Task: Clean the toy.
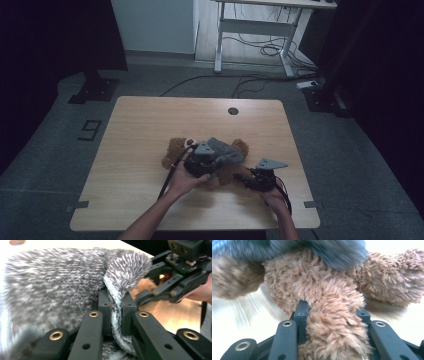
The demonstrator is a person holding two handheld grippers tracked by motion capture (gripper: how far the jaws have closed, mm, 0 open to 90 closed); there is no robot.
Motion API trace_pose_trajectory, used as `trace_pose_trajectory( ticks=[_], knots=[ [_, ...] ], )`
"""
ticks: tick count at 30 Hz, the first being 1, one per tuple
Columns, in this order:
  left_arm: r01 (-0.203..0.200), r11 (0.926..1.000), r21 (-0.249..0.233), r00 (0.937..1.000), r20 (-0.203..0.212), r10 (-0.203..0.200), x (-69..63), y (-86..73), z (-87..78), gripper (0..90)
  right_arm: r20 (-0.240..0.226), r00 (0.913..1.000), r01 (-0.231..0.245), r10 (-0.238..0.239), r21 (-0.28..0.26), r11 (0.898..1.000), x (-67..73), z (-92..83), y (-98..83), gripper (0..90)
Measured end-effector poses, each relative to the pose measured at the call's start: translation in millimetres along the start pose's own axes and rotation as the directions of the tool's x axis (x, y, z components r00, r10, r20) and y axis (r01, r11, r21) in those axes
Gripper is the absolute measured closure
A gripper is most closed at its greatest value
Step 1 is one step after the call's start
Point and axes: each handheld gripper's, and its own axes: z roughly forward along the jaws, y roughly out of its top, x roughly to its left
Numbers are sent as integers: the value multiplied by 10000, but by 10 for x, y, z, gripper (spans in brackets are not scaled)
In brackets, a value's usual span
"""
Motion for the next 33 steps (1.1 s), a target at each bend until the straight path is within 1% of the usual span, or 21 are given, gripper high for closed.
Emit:
trace_pose_trajectory(
  ticks=[1, 3, 4, 7, 12, 16, 19, 23, 25, 29, 33],
  knots=[
    [66, 9999, -101, 9998, -203, -68, 53, -33, -71, 818, 1, 10000, 1, -1, 0, 10000, -2, -1, 0, 587],
    [364, 9990, -244, 9981, -498, -376, 188, -122, -217, 818, -13, 10000, -30, 30, -6, 10000, -6, -1, -3, 587],
    [457, 9986, -276, 9974, -543, -471, 246, -171, -278, 818, -17, 10000, -30, 30, -3, 10000, -6, 0, -4, 587],
    [712, 9970, -288, 9962, -476, -725, 376, -330, -440, 818, -78, 10000, -11, 11, -22, 10000, -5, 0, -3, 587],
    [1003, 9940, -426, 9927, -623, -1028, 496, -536, -622, 816, -231, 9997, 39, -39, -29, 10000, 1, 19, -2, 585],
    [1327, 9895, -567, 9873, -808, -1370, 594, -639, -724, 815, -228, 9997, 53, -54, -27, 10000, 12, 22, -1, 584],
    [1629, 9846, -640, 9794, -1105, -1692, 699, -729, -797, 814, -235, 9997, 60, -61, -18, 10000, 9, 21, -1, 582],
    [2099, 9756, -644, 9678, -1281, -2166, 824, -866, -847, 814, -214, 9997, 125, -125, -22, 9999, 8, 26, -2, 581],
    [2234, 9728, -616, 9637, -1359, -2299, 863, -916, -858, 814, -205, 9997, 140, -140, -20, 9999, 8, 28, -1, 579],
    [2593, 9648, -447, 9506, -1650, -2631, 970, -1033, -860, 814, -143, 9997, 196, -196, 0, 9998, 10, 29, -1, 577],
    [2861, 9577, -308, 9427, -1701, -2871, 1044, -1110, -825, 814, -139, 9996, 246, -246, 11, 9997, 7, 40, -4, 575]
  ],
)
